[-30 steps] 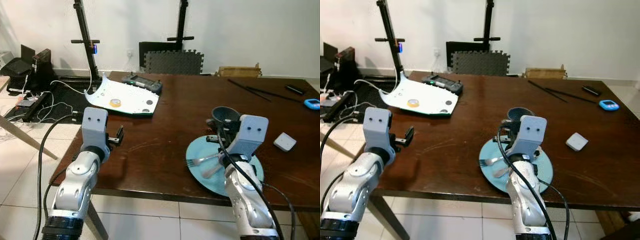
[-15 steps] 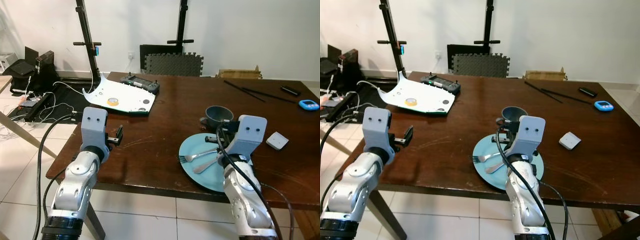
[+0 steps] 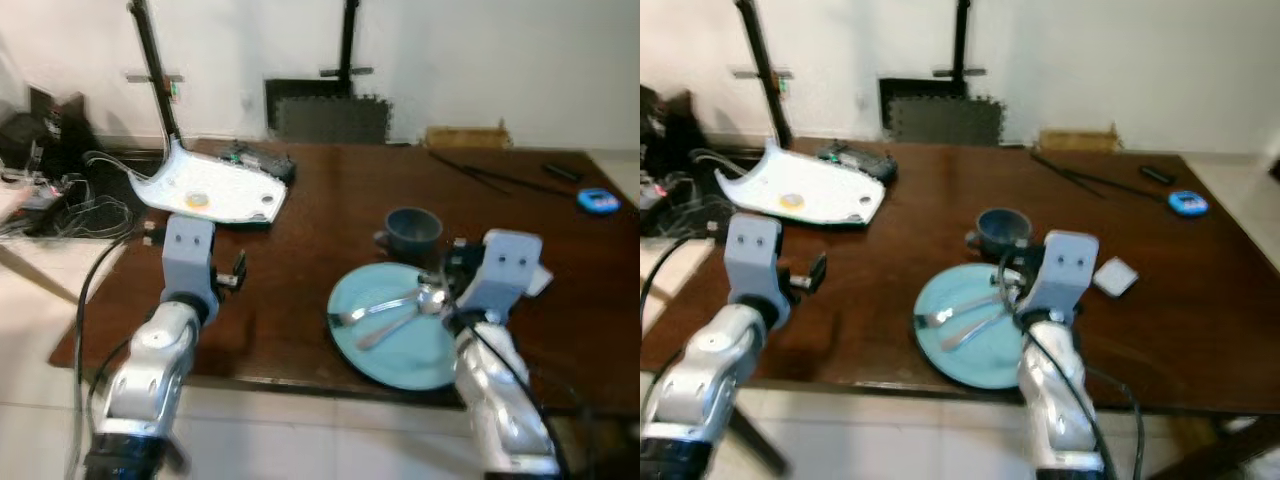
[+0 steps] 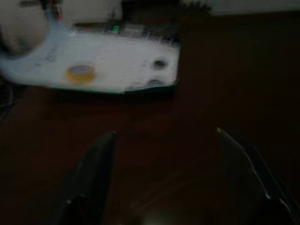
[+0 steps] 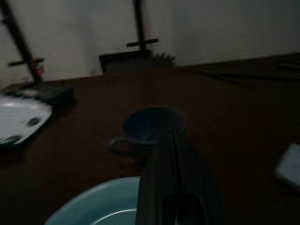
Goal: Setting the table
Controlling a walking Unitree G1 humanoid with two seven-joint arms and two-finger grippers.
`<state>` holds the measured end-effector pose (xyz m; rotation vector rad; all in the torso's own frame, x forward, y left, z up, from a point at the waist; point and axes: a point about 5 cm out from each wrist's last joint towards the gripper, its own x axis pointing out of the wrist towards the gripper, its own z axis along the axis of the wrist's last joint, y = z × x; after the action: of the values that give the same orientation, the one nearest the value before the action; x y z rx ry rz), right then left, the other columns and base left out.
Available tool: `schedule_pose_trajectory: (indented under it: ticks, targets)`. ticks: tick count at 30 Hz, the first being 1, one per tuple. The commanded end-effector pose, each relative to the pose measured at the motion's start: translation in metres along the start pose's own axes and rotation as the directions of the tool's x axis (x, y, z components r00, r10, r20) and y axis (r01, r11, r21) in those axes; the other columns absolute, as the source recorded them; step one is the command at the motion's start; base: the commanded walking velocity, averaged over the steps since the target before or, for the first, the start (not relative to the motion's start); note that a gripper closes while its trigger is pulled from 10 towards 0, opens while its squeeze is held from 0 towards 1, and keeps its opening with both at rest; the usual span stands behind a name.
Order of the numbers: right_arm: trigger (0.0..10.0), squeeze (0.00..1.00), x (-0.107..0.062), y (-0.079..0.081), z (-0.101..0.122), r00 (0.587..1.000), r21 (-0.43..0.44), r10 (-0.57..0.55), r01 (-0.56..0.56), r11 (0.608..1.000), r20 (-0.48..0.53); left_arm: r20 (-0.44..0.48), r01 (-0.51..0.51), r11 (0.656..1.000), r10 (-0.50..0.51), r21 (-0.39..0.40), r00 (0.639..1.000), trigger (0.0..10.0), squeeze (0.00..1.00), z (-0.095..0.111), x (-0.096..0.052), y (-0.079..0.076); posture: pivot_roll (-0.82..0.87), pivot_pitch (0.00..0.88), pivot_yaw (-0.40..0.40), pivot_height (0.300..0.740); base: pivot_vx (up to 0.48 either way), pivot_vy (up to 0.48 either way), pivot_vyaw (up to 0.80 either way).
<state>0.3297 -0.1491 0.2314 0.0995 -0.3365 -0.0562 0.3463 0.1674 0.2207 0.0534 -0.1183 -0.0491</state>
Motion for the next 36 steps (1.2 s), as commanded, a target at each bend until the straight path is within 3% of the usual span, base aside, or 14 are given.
schedule_pose_trajectory:
  ticks: [1, 20, 36]
  targets:
    - [10.0, 0.00, -0.0037, -0.0059, -0.0090, 0.999, -0.001, -0.021, 0.021, 1.000, -0.038, -0.010, 0.009, 1.000, -0.010, -0.011, 1.000, 10.0, 0.00, -0.0041, -0.0020, -0.0022, -0.05, 0.113, 0.032, 0.740, 0.000, 0.000, 0.00]
    - [10.0, 0.00, -0.0035, -0.0070, -0.0090, 0.999, -0.010, -0.017, 0.016, 1.000, -0.042, 0.004, 0.015, 0.999, -0.015, -0.035, 1.000, 10.0, 0.00, -0.0019, -0.0033, -0.0046, -0.05, 0.119, 0.023, 0.740, 0.000, 0.000, 0.00]
    - [10.0, 0.00, -0.0035, -0.0059, -0.0096, 0.999, -0.010, -0.014, 0.014, 1.000, -0.042, 0.003, 0.034, 0.999, -0.034, -0.015, 0.999, 10.0, 0.00, -0.0029, -0.0027, -0.0056, -0.05, 0.113, 0.024, 0.740, 0.000, -0.394, 0.00]
